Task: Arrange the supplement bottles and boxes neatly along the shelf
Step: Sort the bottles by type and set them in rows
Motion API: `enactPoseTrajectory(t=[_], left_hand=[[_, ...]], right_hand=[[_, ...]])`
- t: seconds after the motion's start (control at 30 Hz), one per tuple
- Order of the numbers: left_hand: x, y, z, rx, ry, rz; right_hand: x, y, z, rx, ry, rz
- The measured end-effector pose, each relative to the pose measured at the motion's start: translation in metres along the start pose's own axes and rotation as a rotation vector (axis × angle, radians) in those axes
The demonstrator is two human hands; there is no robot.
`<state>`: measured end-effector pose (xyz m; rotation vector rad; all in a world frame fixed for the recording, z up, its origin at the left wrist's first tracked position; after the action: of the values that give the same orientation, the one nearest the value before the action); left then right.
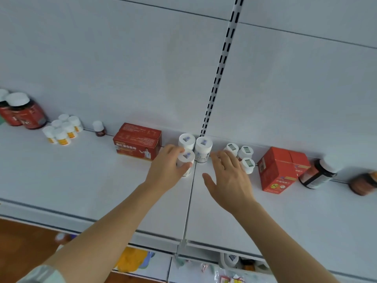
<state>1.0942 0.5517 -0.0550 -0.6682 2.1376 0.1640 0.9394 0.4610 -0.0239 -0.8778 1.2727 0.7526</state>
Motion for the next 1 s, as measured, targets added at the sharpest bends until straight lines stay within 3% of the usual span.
enactPoseTrajectory(t=[1.0], left_hand=[[-0.01,-0.007,0.002,0.008,-0.092,-0.078]], right_hand=[[0.007,0.004,-0.014,0.111,-0.002,0.052]])
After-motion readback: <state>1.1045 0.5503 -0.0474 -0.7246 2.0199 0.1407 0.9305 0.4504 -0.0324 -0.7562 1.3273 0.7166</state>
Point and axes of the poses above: each hand's wrist, its own y-axis away from the middle knuckle, its own x-axis out of the palm, z = x × y, the point moved 8 cm from there along -y, towards the middle knuckle, and after that the axes turned 13 degrees about z, right-handed, at the moved point
